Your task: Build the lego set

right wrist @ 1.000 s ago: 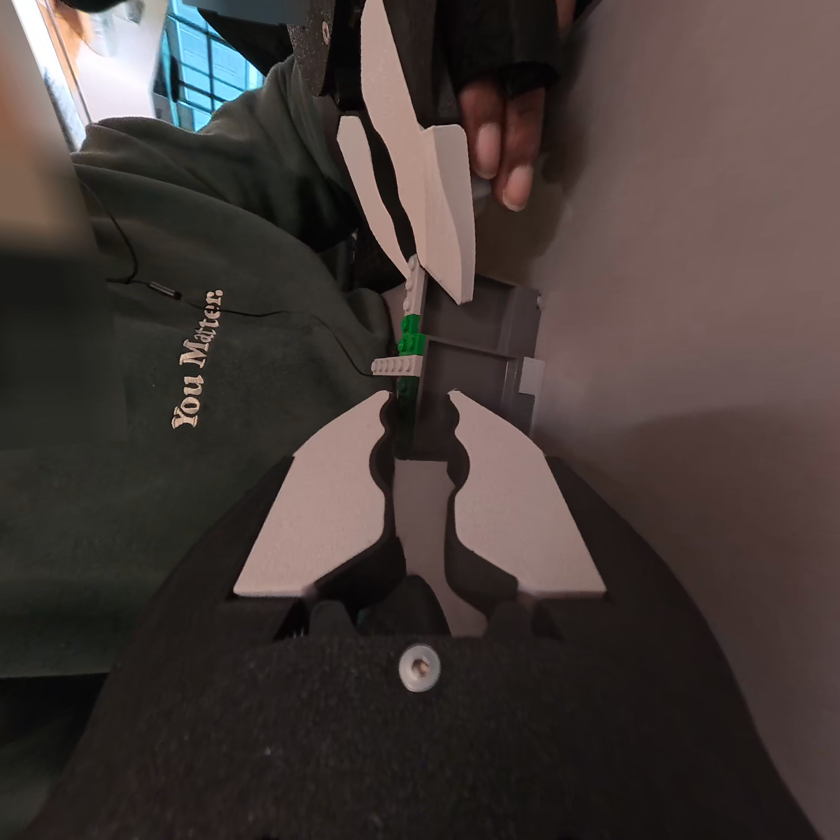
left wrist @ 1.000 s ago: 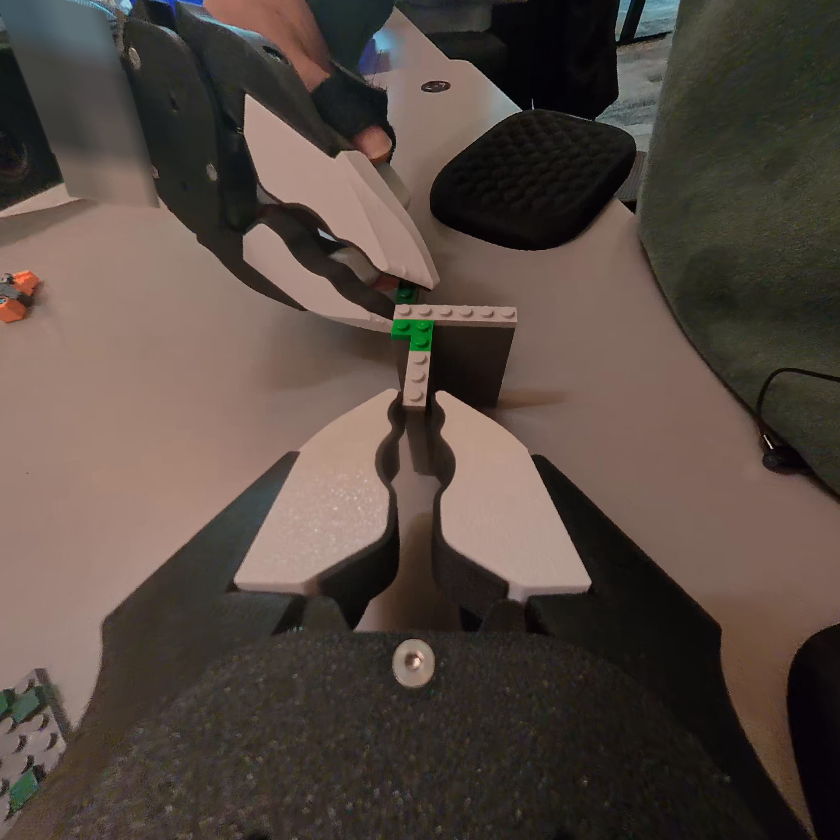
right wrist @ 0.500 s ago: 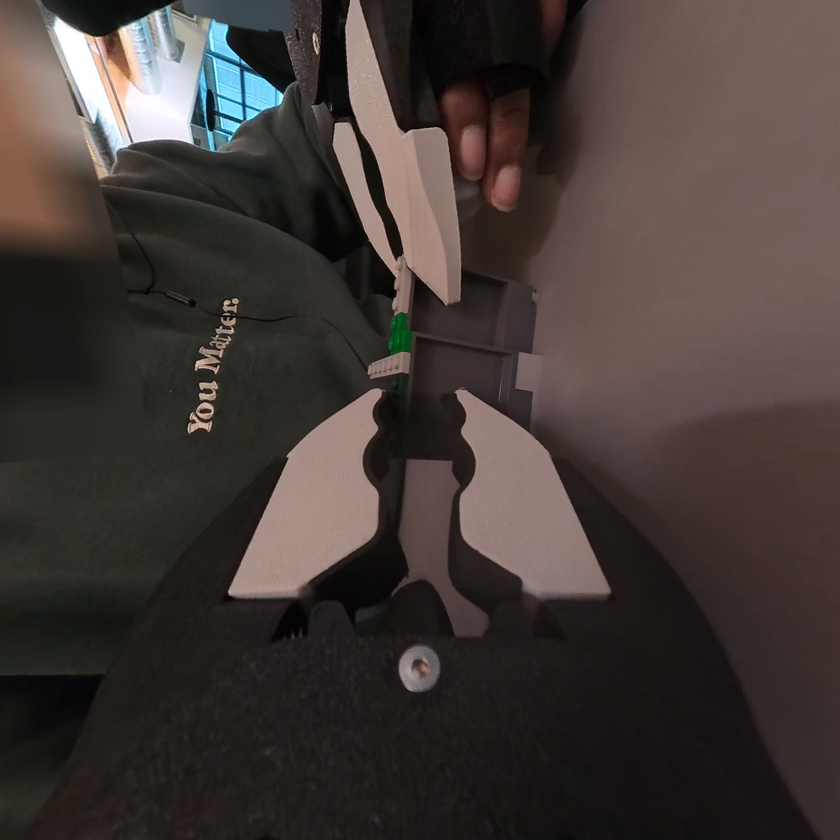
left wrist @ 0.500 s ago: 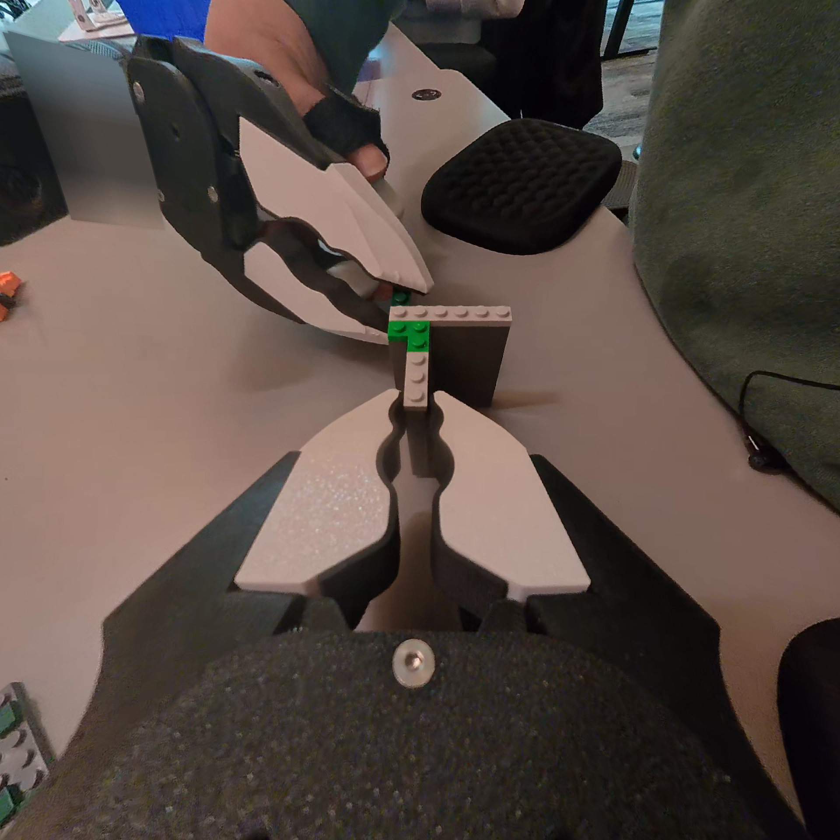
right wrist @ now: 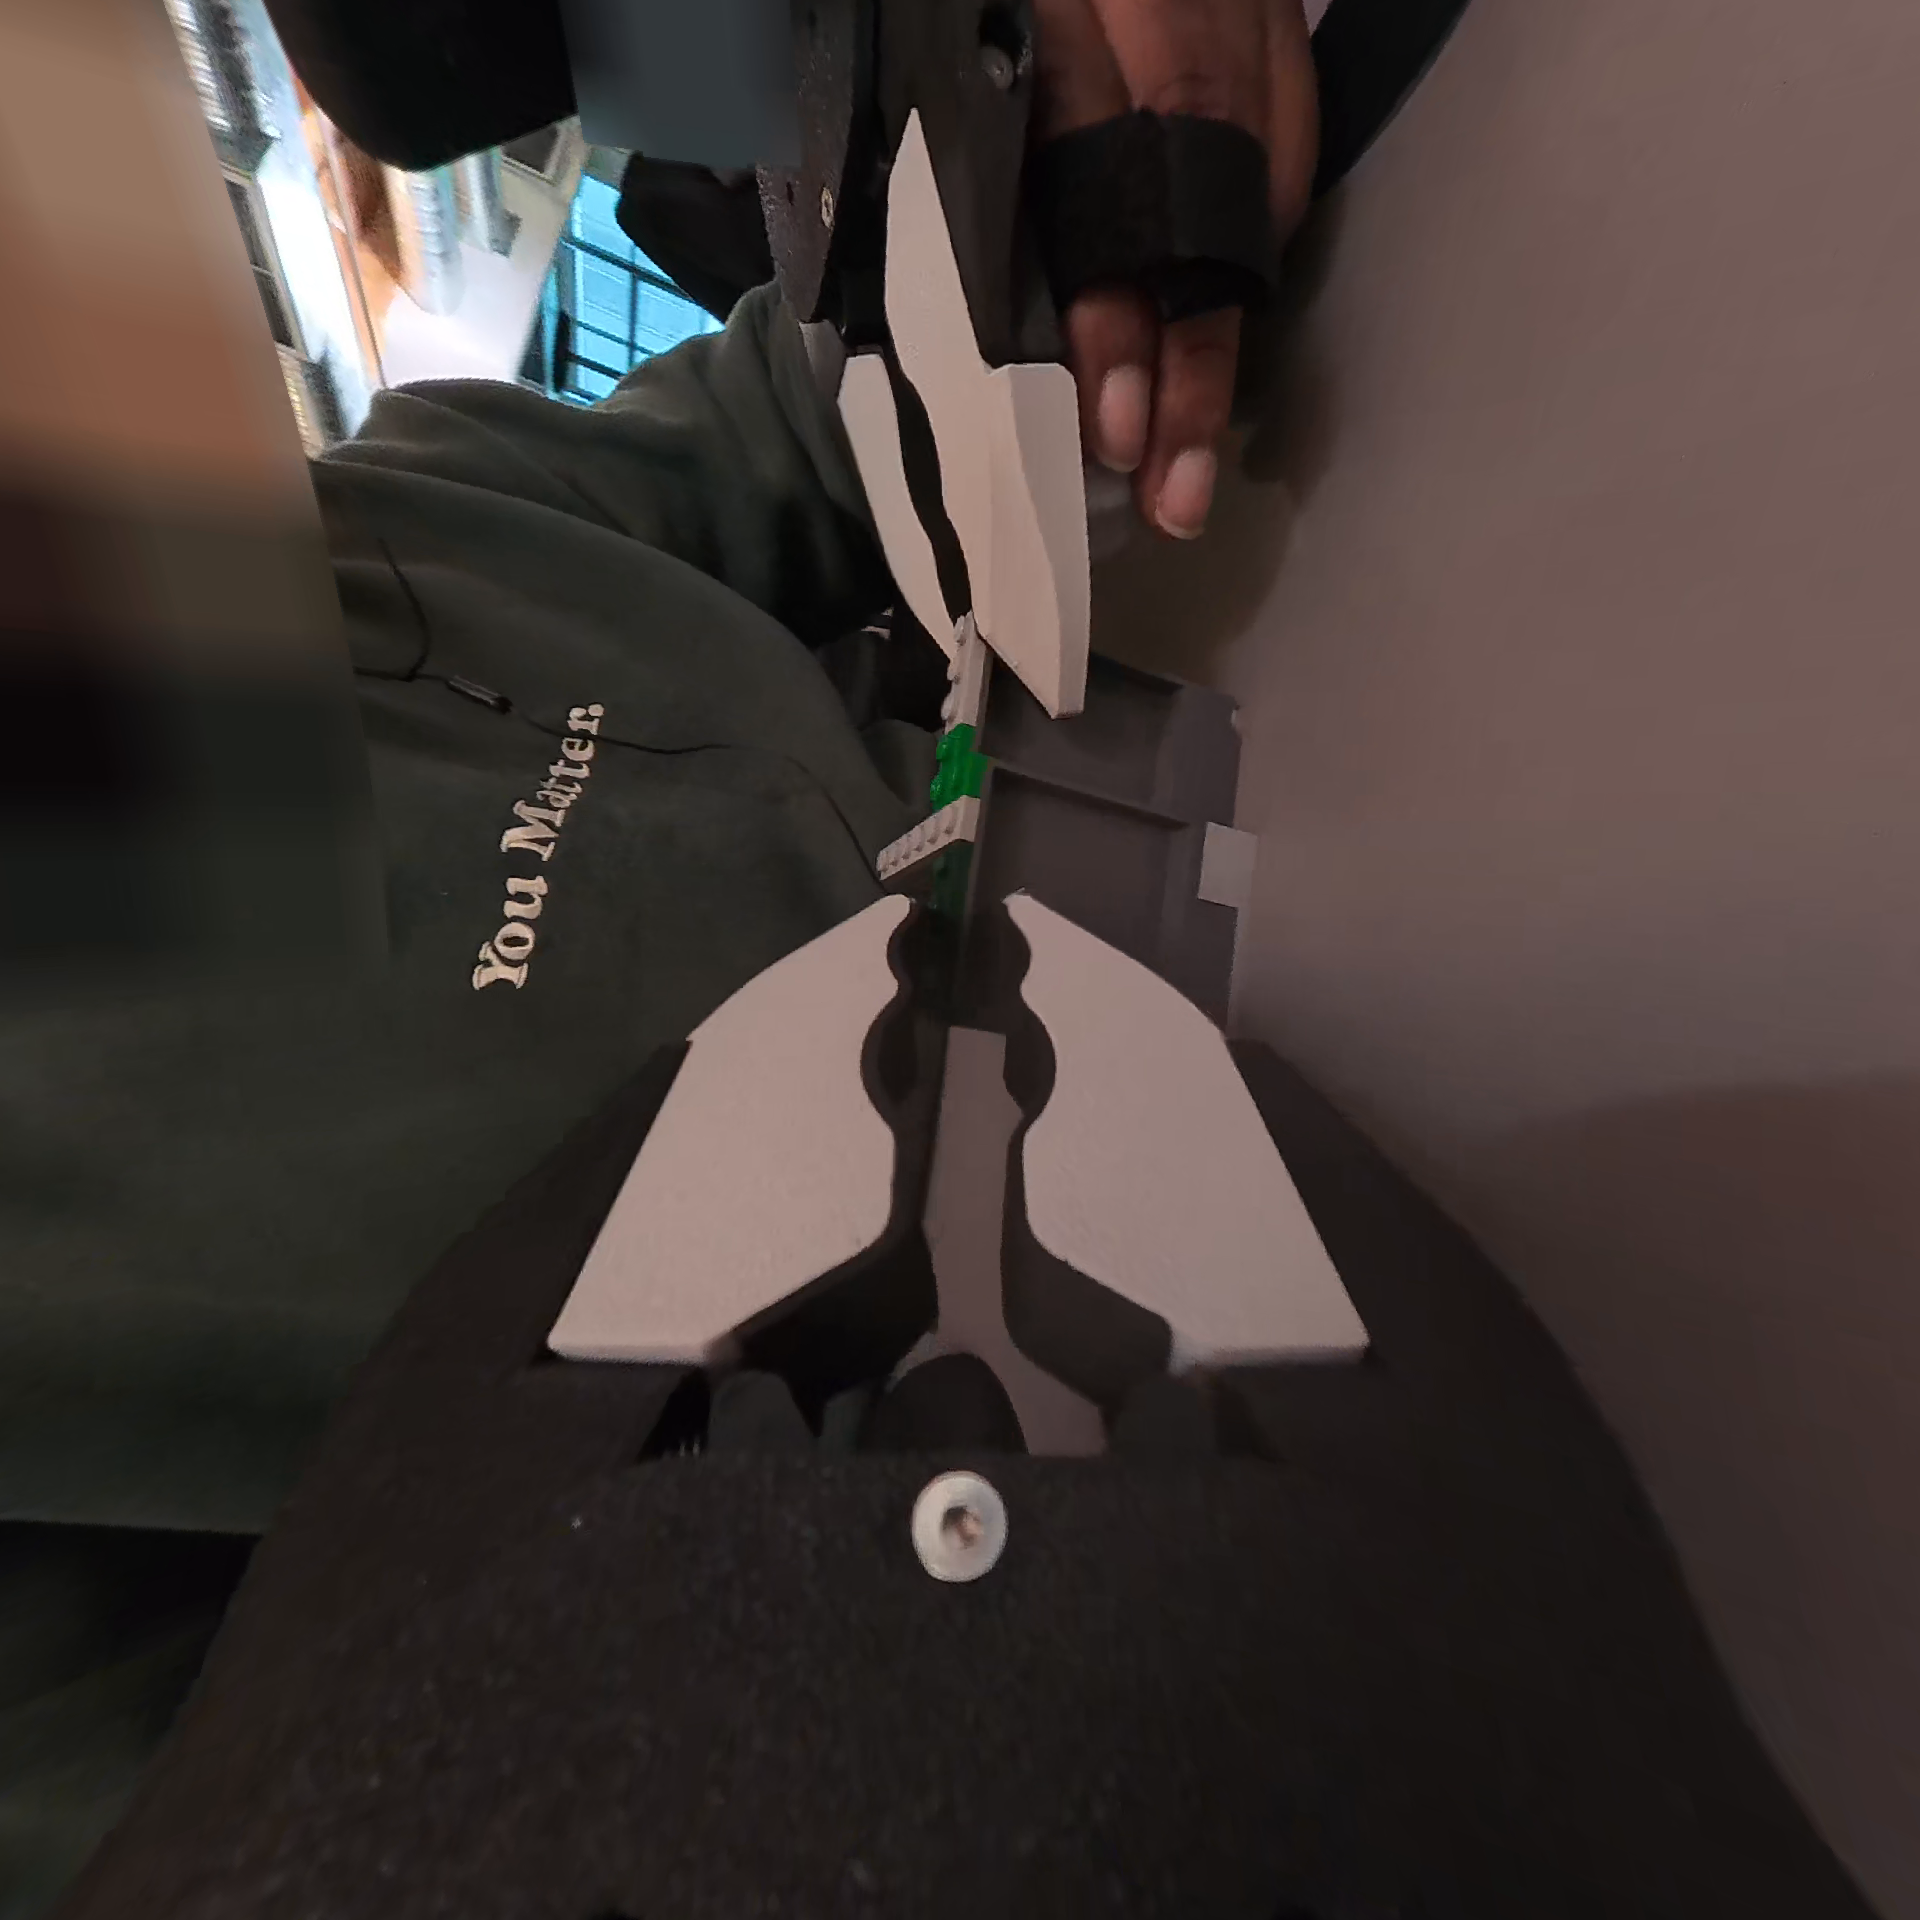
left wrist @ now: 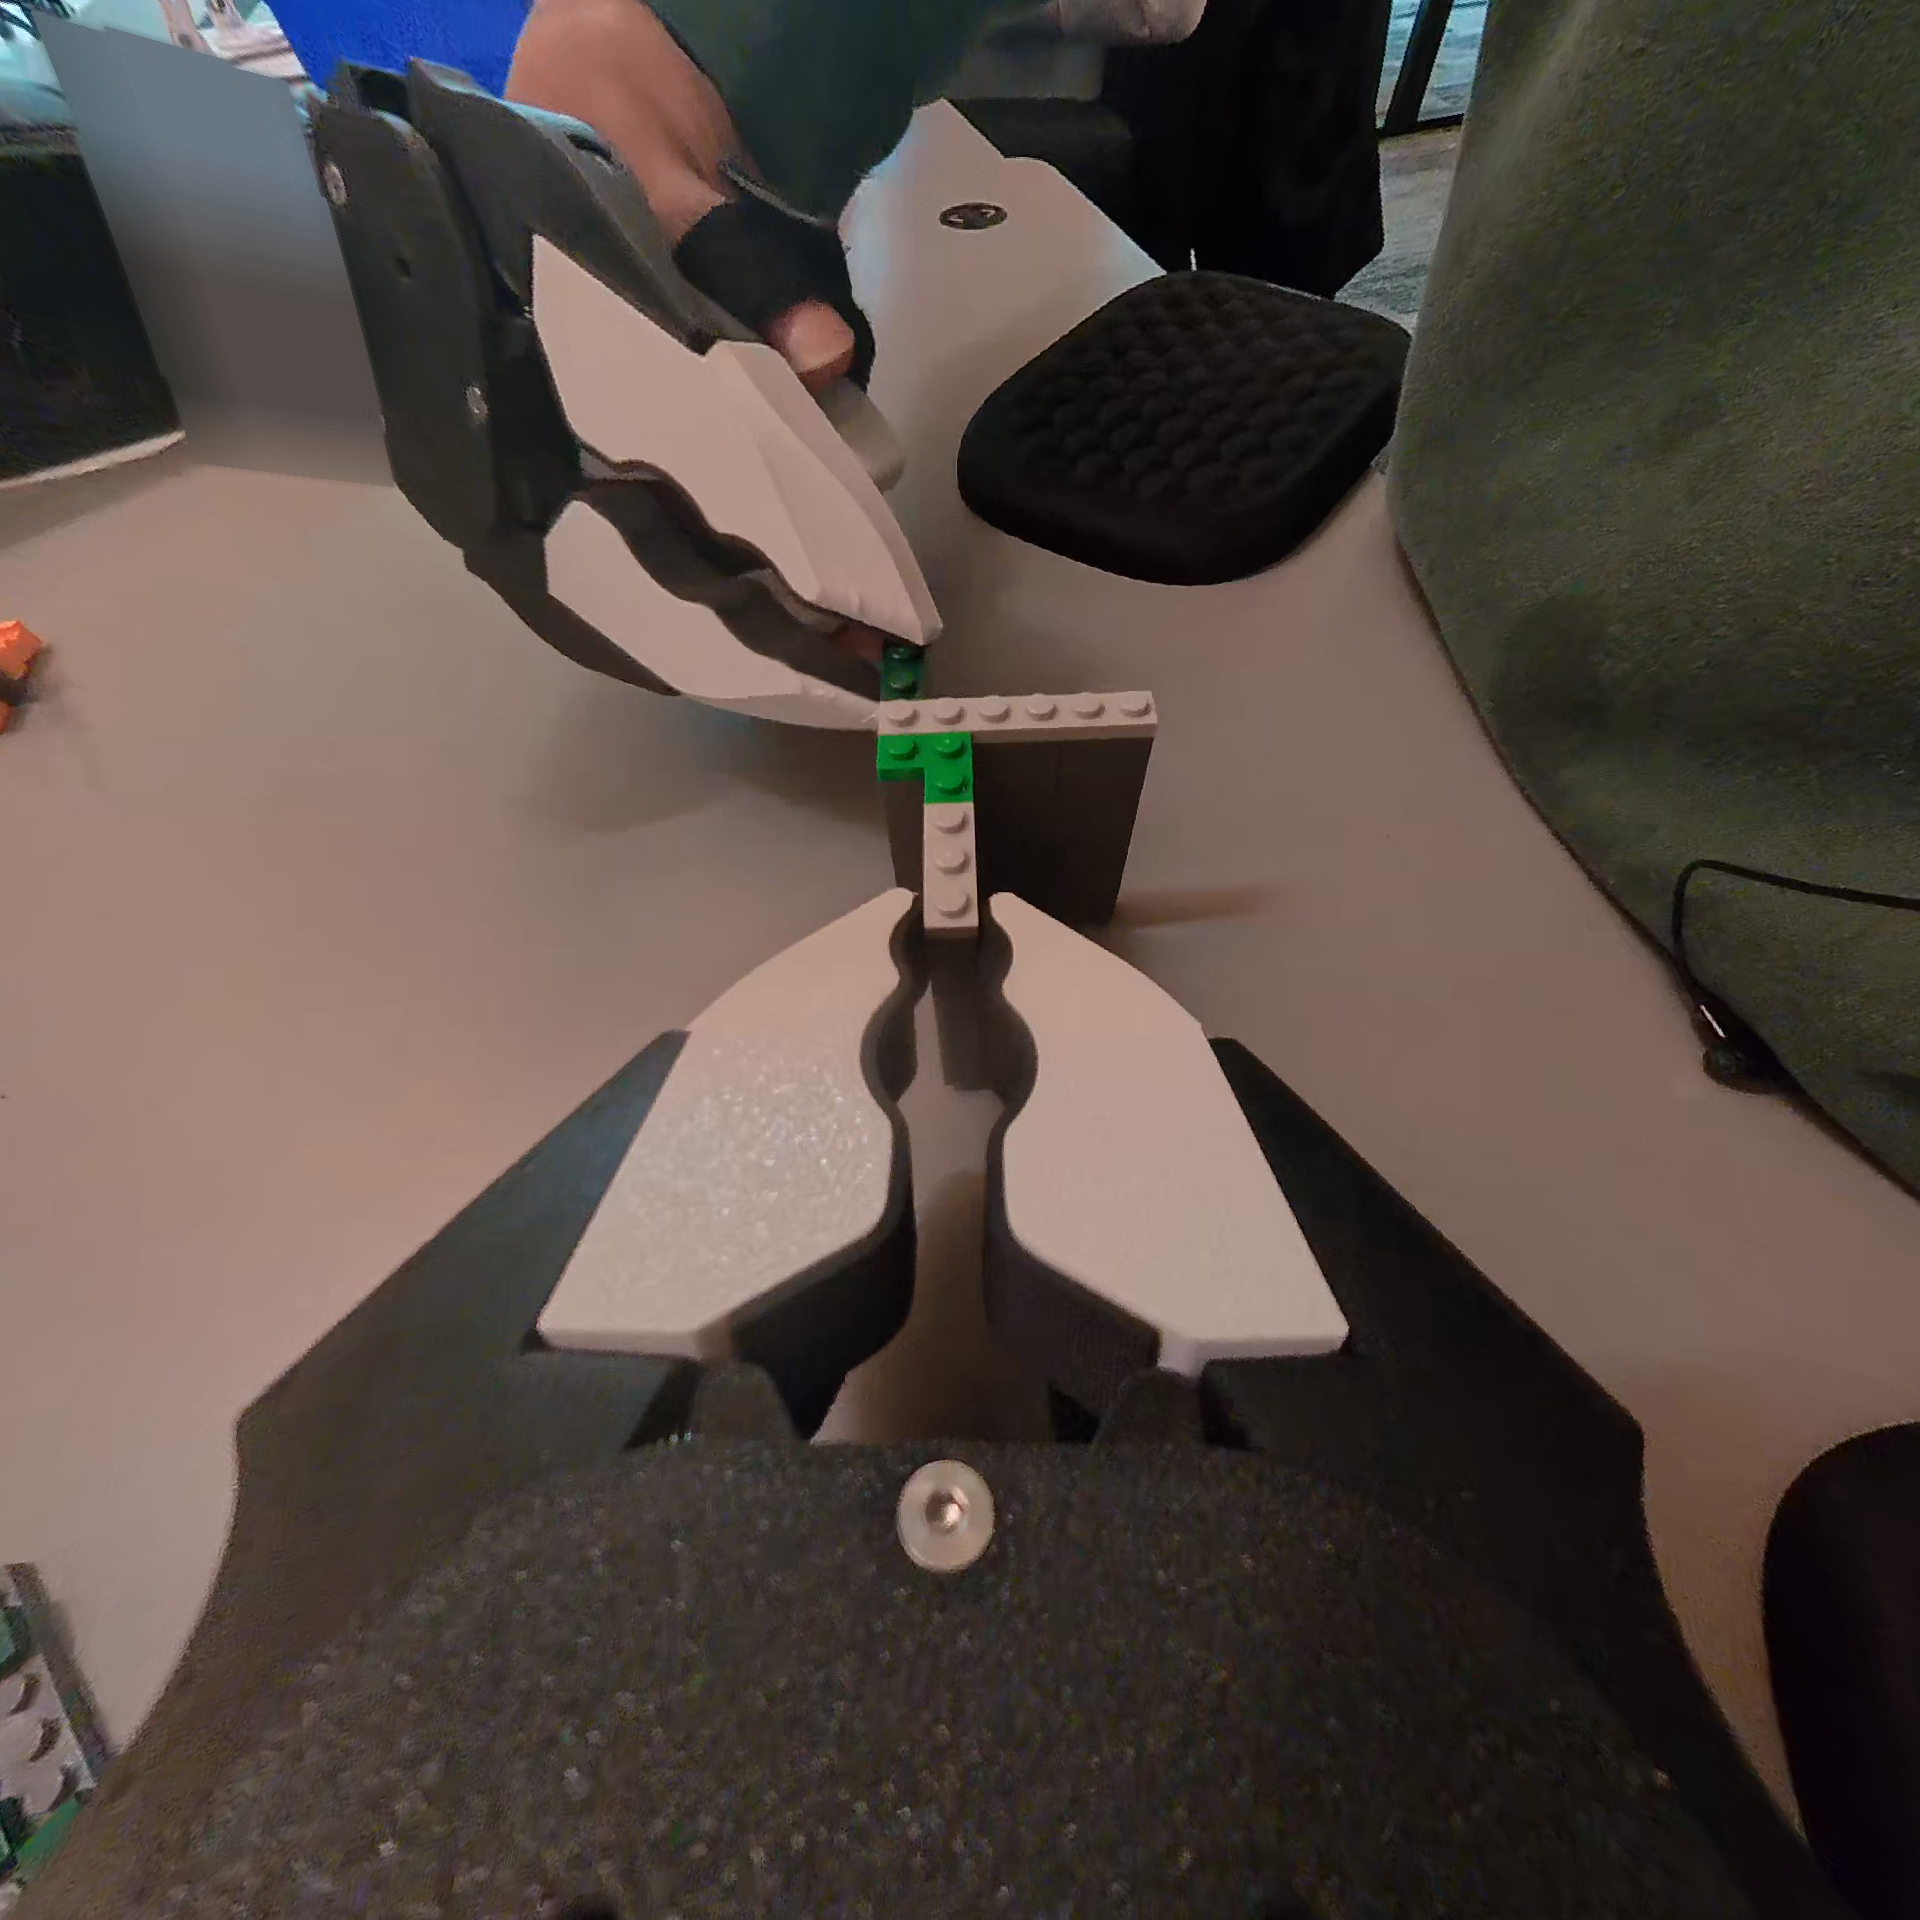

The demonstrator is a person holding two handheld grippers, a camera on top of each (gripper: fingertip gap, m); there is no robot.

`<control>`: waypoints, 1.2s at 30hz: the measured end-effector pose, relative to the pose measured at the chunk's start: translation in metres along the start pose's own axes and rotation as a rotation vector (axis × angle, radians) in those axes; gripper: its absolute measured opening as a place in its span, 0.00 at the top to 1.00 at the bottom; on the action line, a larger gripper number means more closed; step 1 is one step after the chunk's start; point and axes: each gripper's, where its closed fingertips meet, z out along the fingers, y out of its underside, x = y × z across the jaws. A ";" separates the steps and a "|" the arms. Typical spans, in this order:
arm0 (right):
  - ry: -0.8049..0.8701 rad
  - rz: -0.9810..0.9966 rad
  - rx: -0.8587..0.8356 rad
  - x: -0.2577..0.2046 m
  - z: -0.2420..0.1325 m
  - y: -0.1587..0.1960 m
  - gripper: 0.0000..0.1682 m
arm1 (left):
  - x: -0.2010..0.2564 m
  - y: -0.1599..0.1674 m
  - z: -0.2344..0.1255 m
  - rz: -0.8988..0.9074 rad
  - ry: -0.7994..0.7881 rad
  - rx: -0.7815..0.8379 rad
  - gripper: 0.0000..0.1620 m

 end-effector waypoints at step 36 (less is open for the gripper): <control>0.315 -0.296 0.191 -0.008 -0.014 0.008 0.81 | 0.003 -0.002 -0.004 -0.016 -0.018 0.004 0.93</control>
